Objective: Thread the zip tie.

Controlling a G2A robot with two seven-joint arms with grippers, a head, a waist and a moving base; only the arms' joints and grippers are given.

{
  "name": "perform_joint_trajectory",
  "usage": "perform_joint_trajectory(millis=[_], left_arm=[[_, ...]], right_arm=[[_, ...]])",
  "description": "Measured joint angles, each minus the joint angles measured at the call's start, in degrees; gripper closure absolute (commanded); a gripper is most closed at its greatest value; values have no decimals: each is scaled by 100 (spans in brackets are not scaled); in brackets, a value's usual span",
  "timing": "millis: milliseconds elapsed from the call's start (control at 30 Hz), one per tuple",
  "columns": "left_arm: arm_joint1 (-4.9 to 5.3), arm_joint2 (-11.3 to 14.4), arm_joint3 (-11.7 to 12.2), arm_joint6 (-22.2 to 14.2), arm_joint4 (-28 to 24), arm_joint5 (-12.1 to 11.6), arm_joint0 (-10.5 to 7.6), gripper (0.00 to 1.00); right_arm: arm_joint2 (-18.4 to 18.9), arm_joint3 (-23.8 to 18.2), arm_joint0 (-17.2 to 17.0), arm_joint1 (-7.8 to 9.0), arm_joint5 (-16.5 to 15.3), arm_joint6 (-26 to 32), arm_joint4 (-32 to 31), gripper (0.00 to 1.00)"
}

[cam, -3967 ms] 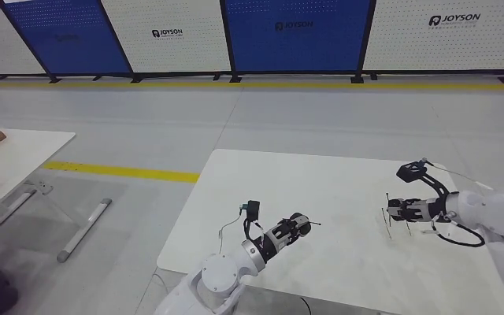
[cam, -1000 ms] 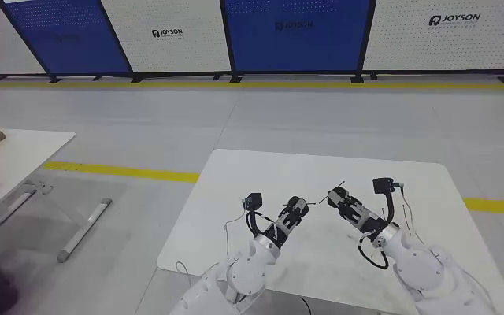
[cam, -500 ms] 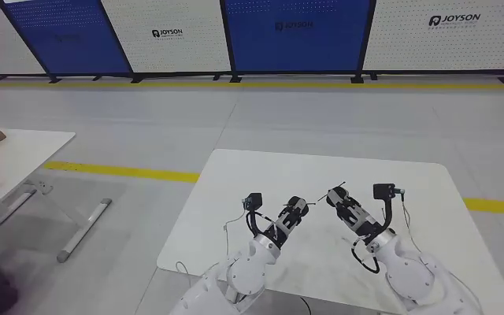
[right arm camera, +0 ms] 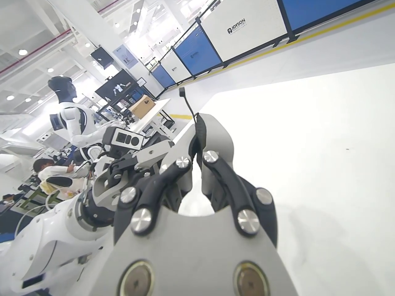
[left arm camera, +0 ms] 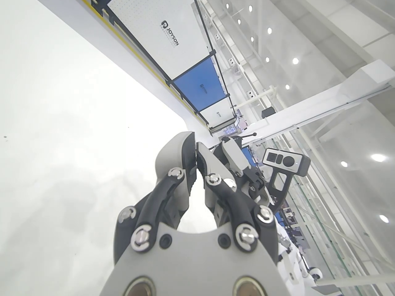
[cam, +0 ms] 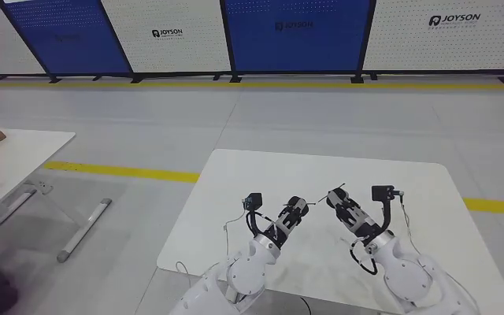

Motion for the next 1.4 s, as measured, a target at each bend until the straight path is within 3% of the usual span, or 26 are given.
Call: perform_joint_trajectory(millis=[733,1167,1400], left_arm=[[0,0,0,0,0,0,0,100],[0,0,0,-3,-2,-2,1,100],[-43,1,39,7,-290,-276,31,100]], right_arm=[[57,64,-56,-163,-86,232,-155,100],[35,189,-76,-310,-81,129,336,100],[85,190,-124,-361,-65,-34,210,100]])
